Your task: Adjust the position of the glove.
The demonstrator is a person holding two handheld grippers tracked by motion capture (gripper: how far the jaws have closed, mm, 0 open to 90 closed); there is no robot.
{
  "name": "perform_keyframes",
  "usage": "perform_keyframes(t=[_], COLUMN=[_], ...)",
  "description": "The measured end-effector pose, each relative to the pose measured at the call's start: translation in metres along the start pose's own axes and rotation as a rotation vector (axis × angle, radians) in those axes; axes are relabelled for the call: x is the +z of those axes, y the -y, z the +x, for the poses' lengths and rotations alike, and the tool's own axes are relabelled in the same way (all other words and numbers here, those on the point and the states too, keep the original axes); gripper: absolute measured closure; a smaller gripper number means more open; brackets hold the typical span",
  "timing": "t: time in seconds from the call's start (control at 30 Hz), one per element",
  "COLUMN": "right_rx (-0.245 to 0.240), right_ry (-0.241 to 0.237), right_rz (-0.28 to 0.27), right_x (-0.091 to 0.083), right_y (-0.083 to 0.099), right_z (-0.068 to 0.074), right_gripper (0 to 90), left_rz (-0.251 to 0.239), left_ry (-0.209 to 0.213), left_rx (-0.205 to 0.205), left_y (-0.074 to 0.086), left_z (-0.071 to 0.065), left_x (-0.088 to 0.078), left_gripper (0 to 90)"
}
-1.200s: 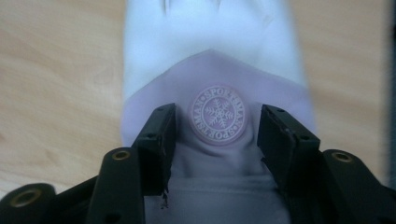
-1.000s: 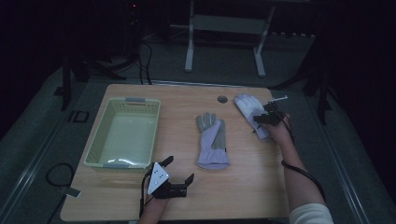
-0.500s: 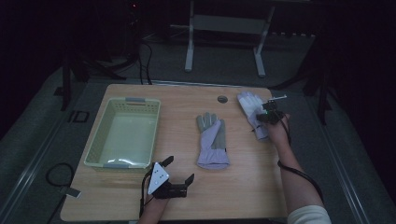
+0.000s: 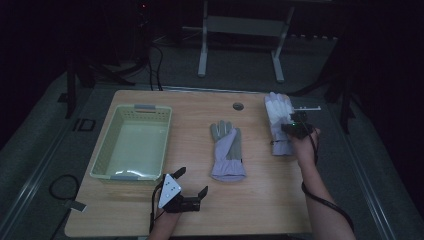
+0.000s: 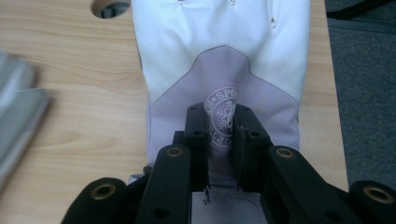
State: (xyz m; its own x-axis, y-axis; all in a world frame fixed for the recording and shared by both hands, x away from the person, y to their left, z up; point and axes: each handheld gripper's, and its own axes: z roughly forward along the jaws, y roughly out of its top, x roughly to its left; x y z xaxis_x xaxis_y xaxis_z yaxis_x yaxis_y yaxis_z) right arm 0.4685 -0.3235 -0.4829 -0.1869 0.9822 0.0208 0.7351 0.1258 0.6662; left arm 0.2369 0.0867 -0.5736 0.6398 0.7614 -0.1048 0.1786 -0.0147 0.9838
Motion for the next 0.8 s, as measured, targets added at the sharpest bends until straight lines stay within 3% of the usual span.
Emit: perform_keyframes(t=[0.03,0.13,0.23,0.43,0.57,0.8], right_rx=[0.023,0.011,0.037,0.065,0.095,0.136], right_ry=[-0.008,0.001,-0.015,-0.003,0.017,0.031], right_rz=[-0.017,-0.043,-0.075,-0.099,-0.089,-0.029], right_x=[-0.011,-0.030,-0.050,-0.072,-0.074,-0.053], right_y=[0.005,0.013,0.023,0.041,0.056,0.076], right_z=[0.003,0.013,0.020,0.034,0.040,0.037], right_gripper=[78.3,78.5,78.4,78.4,78.4,78.4], left_rz=[0.001,0.003,0.008,0.009,0.009,0.008], left_ry=[0.000,0.002,0.004,0.007,0.008,0.012], left_rx=[0.000,0.000,0.001,0.002,0.004,0.002], left_y=[0.000,0.000,0.000,0.000,0.000,0.000], left_z=[0.000,0.000,0.000,0.000,0.000,0.000], left_x=[0.000,0.000,0.001,0.001,0.001,0.001], left_gripper=[1.1,1.1,1.1,1.1,1.1,1.1])
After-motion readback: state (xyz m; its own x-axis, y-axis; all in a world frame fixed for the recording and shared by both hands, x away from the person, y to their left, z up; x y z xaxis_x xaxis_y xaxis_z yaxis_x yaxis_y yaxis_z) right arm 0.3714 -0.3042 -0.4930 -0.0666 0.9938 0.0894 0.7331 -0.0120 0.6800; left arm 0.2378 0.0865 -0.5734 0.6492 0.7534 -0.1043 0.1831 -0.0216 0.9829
